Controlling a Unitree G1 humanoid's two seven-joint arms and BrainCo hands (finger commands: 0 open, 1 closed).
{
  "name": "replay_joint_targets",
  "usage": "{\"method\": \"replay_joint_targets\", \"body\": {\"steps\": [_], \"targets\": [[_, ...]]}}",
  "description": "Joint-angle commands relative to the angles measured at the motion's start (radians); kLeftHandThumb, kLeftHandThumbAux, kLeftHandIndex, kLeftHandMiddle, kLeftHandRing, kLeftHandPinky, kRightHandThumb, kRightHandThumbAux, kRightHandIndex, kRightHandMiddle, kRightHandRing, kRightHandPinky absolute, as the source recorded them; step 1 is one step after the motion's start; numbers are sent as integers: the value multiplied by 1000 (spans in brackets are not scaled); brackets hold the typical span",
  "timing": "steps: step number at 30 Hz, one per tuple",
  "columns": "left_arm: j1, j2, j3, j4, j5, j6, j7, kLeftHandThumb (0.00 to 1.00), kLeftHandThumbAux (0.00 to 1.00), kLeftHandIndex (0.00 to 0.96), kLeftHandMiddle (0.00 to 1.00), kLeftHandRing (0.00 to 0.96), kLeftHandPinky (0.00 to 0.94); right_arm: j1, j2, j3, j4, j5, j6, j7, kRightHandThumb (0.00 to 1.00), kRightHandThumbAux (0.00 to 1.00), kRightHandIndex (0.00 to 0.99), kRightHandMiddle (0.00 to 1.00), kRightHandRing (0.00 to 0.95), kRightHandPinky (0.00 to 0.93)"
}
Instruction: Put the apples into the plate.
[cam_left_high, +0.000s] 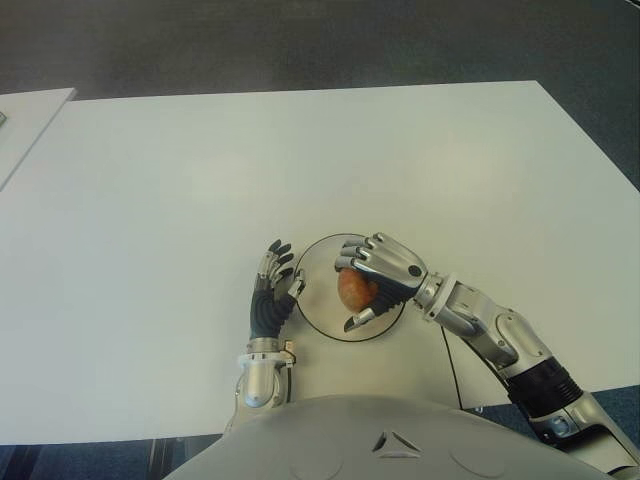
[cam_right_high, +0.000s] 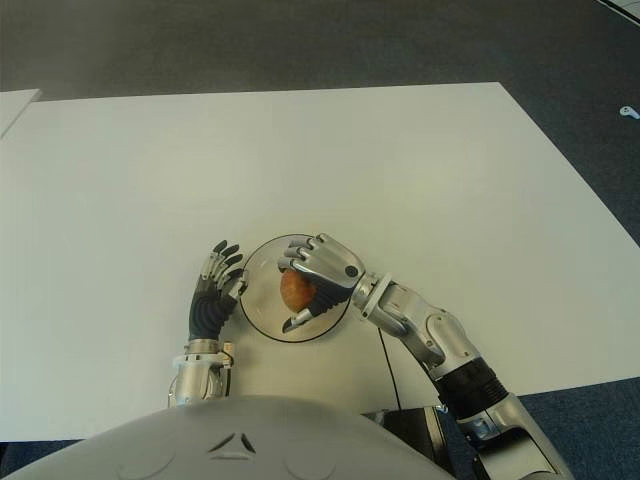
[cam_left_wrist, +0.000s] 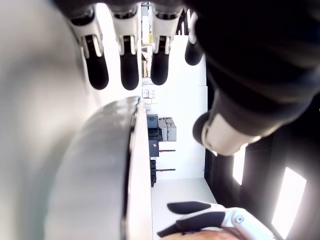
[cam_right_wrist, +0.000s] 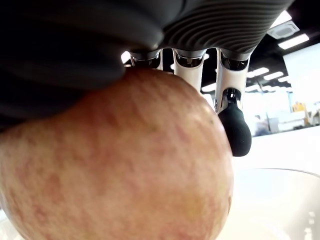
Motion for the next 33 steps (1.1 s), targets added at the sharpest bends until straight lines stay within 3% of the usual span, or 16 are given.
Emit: {"method": "replay_joint_targets", "body": {"steps": [1,12,23,33], "targets": [[-4,-40,-4,3,0,20,11,158,687,104,169,204,250,-12,-4,2,-15,2,9,18,121,436,3,1,1,1],[11,-46,-11,-24,2,31,8,159,674,102,167,206,256,-2,0,-10,-40,25,30,51,122,440,0,0,0,0],[26,-50,-16,-64,9,94,10,155,672,101,175,206,243,16,17,-21,-64,39,78,67,117,438,0,0,0,0],[25,-51,-20,-61,7,75,11,155,700,110,168,203,254,40,40,-25,-86,43,133,68,115,404,0,0,0,0]]}}
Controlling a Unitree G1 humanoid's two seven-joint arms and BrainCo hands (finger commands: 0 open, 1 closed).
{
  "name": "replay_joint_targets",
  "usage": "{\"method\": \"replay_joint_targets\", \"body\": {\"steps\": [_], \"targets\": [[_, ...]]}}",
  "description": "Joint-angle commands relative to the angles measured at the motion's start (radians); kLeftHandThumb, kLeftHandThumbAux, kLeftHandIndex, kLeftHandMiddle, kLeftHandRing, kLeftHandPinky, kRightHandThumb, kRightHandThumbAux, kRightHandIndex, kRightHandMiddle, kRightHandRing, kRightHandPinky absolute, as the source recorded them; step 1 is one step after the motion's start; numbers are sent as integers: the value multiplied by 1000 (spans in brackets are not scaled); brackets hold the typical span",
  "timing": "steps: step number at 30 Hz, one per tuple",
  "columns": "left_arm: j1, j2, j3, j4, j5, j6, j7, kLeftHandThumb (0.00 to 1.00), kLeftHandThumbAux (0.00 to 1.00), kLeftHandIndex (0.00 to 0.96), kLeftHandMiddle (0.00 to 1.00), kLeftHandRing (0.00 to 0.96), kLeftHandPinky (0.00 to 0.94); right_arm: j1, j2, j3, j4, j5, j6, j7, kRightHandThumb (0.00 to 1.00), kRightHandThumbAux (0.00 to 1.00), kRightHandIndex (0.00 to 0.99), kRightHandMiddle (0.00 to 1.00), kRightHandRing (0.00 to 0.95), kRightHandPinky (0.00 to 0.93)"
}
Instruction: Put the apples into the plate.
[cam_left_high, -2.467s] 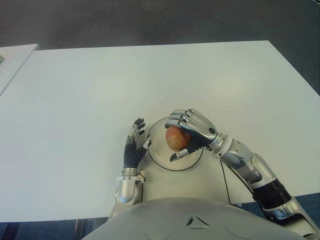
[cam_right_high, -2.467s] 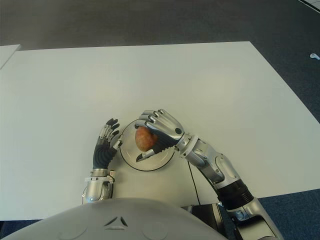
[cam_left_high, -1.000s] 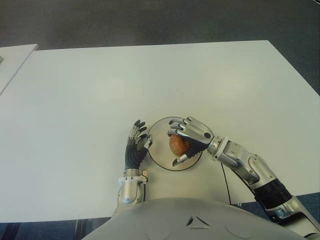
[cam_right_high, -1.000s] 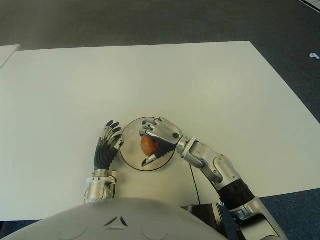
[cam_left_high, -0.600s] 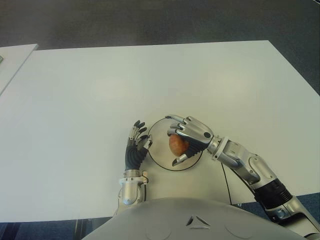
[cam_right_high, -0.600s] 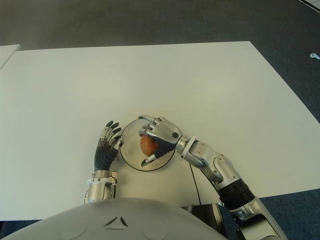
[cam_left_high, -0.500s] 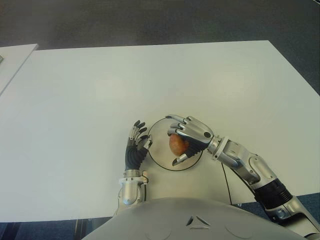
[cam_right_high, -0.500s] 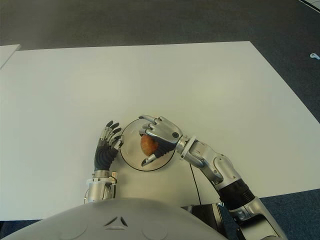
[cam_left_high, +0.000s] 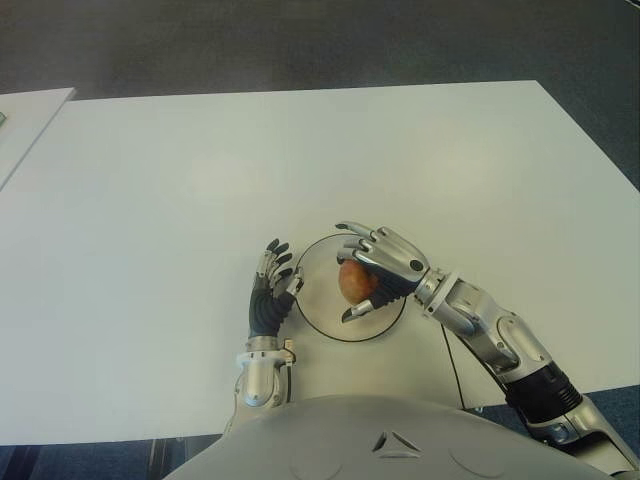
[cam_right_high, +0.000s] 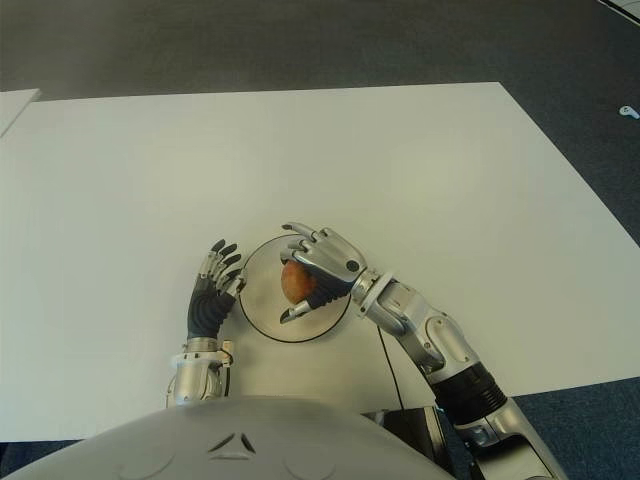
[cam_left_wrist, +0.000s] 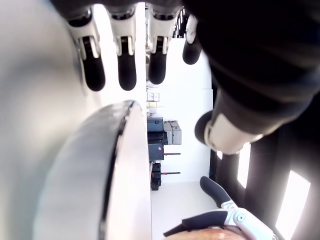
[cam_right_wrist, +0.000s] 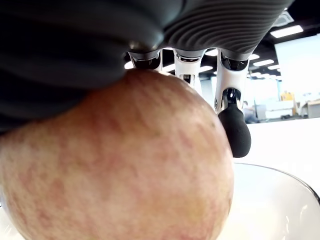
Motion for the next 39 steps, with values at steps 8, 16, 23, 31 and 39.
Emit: {"method": "replay_joint_targets", "body": {"steps": [8,16,23,31,39], "targets": [[-5,-36,-15,26,-6,-18,5,171,705,116,172,207,257,29,36,-13,-11,27,34,-16,125,392,0,0,0,0],[-12,-35,-13,45,-12,-44,0,166,709,134,173,208,259,39,48,-15,-3,33,34,-28,100,389,0,0,0,0],[-13,-33,-12,51,-12,-51,0,167,723,135,170,206,260,44,50,-14,-4,32,32,-28,93,396,0,0,0,0],[-11,-32,-12,55,-10,-52,0,166,732,124,162,202,253,54,53,-16,-12,27,34,-31,87,399,0,0,0,0],[-9,-32,-13,56,2,-68,8,171,723,121,168,205,262,61,57,-17,-20,27,44,-19,104,383,0,0,0,0]]}}
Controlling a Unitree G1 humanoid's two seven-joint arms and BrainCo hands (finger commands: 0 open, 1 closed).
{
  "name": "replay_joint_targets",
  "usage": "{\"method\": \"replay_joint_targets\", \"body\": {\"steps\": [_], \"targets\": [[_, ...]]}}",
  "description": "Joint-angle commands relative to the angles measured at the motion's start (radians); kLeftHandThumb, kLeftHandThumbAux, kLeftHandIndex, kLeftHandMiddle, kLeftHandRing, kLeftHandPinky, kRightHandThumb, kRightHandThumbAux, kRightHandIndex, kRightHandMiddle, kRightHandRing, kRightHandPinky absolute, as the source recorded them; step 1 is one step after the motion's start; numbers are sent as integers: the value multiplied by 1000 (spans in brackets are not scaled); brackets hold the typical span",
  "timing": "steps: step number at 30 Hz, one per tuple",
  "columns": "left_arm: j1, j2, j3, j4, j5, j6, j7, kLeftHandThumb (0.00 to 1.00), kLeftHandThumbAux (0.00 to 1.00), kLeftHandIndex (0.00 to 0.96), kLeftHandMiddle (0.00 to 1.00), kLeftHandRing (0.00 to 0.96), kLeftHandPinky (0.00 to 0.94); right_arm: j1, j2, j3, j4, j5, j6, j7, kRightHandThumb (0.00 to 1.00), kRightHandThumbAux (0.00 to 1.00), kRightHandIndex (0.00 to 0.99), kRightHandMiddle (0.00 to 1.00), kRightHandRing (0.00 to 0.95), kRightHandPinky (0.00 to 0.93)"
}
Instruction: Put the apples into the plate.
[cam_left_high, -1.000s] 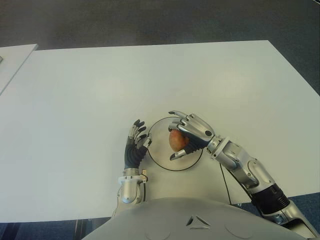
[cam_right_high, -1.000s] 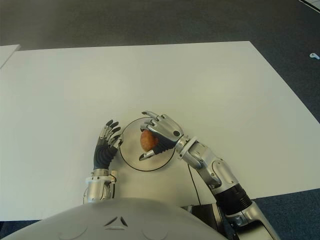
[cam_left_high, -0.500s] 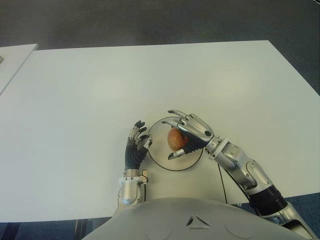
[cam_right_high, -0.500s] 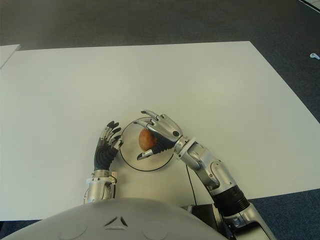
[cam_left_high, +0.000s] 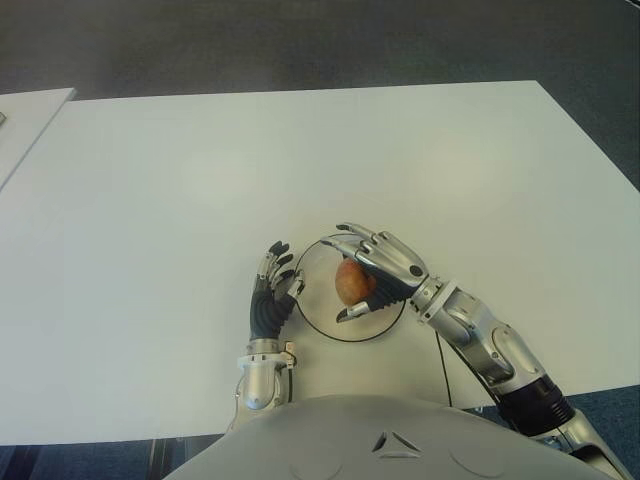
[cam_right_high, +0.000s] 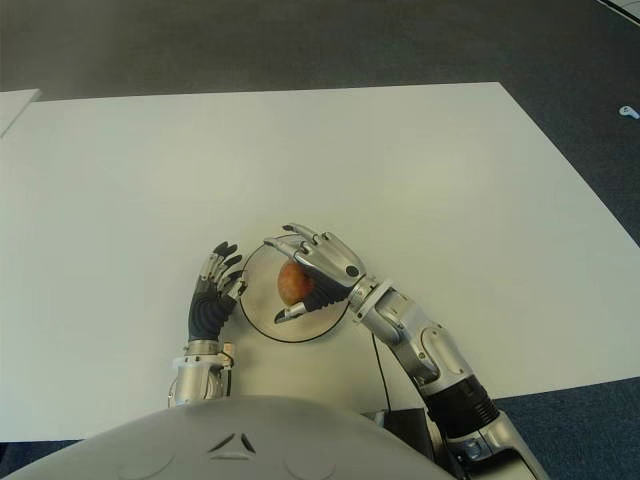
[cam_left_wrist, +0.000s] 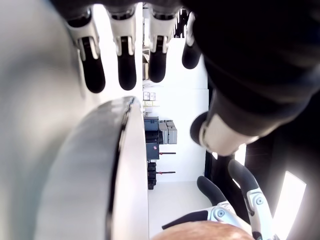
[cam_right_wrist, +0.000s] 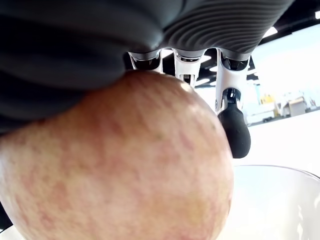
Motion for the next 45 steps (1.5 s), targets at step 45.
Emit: {"method": "replay_joint_targets", "body": {"steps": [45], "targets": [[-26,-39,-8,66,51,-45,42,156,726,107,171,201,242,0,10,4,28,75,-9,-7,94,310,0,0,0,0]]}}
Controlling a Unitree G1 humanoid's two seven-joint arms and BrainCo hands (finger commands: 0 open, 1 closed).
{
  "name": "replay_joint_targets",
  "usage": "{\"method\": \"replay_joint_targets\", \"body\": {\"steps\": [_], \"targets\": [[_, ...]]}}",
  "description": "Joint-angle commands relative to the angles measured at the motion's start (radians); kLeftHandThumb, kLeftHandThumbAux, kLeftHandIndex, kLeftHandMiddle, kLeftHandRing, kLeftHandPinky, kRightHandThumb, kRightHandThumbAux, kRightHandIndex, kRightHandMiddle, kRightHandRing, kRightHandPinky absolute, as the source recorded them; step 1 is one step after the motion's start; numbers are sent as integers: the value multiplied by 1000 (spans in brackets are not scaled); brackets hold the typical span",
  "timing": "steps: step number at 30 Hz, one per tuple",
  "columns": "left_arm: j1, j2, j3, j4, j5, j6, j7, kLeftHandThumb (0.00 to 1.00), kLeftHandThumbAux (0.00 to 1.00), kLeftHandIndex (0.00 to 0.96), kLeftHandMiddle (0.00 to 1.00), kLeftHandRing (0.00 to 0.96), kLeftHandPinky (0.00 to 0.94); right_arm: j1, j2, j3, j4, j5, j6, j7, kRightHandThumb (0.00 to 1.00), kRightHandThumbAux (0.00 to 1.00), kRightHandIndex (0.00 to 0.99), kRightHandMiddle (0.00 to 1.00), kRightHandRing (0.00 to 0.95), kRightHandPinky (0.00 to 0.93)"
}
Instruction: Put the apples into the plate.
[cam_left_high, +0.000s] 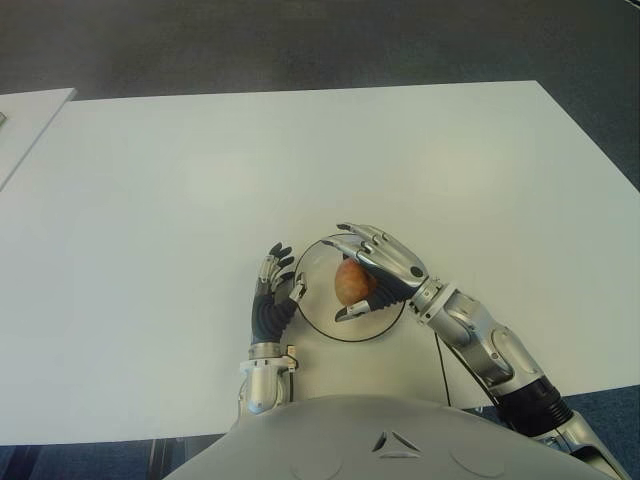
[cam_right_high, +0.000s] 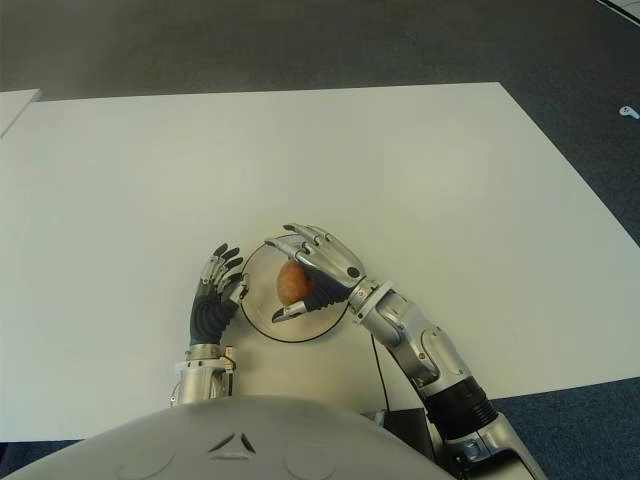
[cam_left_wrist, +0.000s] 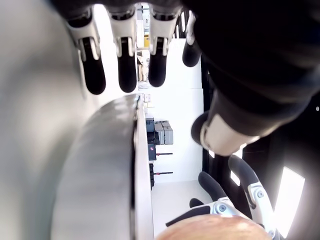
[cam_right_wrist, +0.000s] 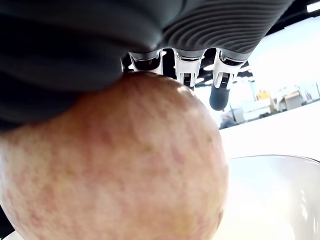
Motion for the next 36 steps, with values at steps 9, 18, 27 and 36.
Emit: {"method": "replay_joint_targets", "body": {"steps": [9,18,27,36], "targets": [[-30,-36,-5,22,-15,24,-3,146,711,104,155,183,223,-5,6,4,-1,18,-3,-3,87,318,0,0,0,0],[-30,-34,-4,21,-20,23,-5,148,724,104,150,176,222,0,7,3,-15,23,6,14,79,317,0,0,0,0],[-21,-34,-7,10,-13,10,0,169,727,111,169,202,253,1,10,3,-19,18,11,22,79,316,0,0,0,0],[-21,-36,-4,12,-5,13,9,175,723,108,165,199,249,-1,11,3,-17,28,7,28,73,312,0,0,0,0]]}}
